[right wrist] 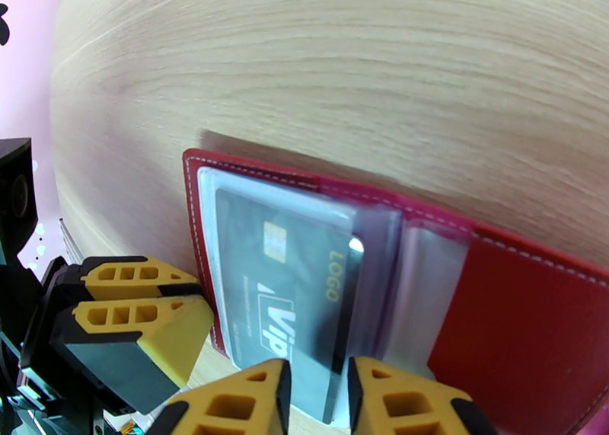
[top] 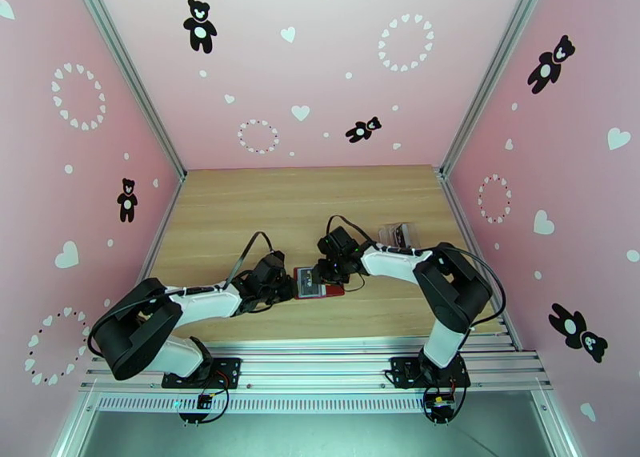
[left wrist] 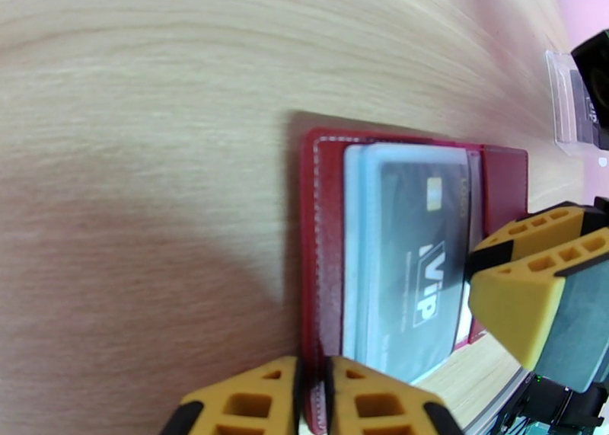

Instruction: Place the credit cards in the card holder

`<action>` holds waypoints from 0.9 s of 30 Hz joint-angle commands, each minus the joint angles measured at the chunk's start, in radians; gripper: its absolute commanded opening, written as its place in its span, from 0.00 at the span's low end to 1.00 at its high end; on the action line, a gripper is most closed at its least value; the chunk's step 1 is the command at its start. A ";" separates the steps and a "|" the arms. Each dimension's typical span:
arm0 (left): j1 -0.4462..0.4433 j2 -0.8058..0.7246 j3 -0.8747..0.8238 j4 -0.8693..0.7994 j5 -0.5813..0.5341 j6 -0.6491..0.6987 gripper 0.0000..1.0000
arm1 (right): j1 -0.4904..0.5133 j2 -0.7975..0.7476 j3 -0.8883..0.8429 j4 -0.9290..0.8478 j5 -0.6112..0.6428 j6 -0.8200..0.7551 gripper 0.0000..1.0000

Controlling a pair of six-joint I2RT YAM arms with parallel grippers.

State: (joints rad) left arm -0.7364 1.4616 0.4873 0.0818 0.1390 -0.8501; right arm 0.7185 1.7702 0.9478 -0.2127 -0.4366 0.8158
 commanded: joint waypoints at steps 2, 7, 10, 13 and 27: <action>-0.008 0.030 0.002 -0.004 0.009 0.003 0.16 | 0.015 0.029 0.023 0.016 -0.018 0.011 0.27; -0.008 0.027 0.000 -0.005 0.008 0.005 0.16 | 0.024 0.024 0.028 0.013 -0.016 0.010 0.27; -0.007 0.020 -0.001 -0.010 0.005 0.006 0.16 | 0.024 0.000 0.029 -0.021 0.030 -0.005 0.27; -0.008 0.015 -0.003 -0.014 0.002 0.006 0.16 | 0.024 -0.028 0.034 -0.067 0.088 -0.027 0.28; -0.008 0.014 -0.009 -0.012 0.001 0.007 0.14 | 0.024 0.009 0.058 -0.081 0.097 -0.047 0.24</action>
State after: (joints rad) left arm -0.7364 1.4662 0.4873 0.0898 0.1413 -0.8501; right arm 0.7361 1.7641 0.9775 -0.2741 -0.3447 0.7769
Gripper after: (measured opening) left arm 0.136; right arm 0.241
